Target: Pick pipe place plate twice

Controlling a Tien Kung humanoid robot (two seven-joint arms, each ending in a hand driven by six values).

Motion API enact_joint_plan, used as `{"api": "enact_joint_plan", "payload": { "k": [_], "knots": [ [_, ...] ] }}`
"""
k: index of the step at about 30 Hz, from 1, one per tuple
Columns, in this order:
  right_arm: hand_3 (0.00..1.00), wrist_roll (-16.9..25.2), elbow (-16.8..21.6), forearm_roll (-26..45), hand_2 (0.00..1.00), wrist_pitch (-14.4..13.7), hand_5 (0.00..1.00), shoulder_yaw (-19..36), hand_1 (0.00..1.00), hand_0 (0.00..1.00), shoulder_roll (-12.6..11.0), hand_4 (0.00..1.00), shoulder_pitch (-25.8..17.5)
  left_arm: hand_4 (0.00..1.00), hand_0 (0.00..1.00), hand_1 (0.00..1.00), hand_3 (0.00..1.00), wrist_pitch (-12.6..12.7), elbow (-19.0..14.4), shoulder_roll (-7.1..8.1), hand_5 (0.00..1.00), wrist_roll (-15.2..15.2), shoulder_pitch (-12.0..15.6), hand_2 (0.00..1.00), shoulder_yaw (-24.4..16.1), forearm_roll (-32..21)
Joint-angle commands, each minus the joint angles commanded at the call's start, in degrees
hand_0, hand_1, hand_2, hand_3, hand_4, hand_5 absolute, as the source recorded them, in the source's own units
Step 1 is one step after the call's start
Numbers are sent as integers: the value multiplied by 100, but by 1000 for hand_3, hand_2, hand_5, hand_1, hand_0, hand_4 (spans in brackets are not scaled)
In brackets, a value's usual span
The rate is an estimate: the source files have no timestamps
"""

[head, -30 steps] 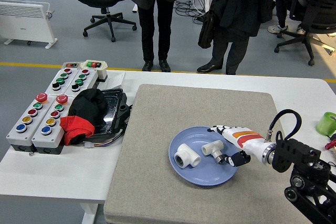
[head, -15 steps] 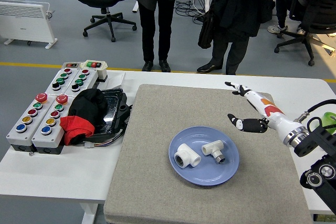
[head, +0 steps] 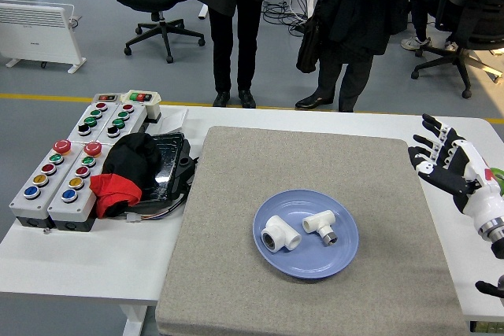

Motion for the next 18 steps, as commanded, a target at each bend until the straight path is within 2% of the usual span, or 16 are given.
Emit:
{"api": "enact_joint_plan", "payload": {
  "k": [2,3,7,13,18],
  "knots": [
    [856,41,-22,447,889,-19,498,185,798,818,33,594,-117,394,723,746,646,-2,0,-1,998,0,4,701,-8,17],
    [851,50,-34,670,880,-36,538,281,793,817,49,596,-184,394,722,747,646,-5,0,0,998,0,6,701,-12,32],
    [851,17,-32,1639,880,-41,538,536,793,817,69,596,-378,394,722,747,646,-8,0,2,998,-1,7,701,-23,58],
    [846,-19,0,2991,875,-15,558,698,792,823,99,595,-562,394,722,746,646,-1,0,1,998,-6,-8,701,-9,28],
    [844,-15,-3,3110,875,-3,583,741,795,830,126,592,-639,394,720,746,646,-4,0,-1,998,-12,-29,701,7,4]
  ]
}}
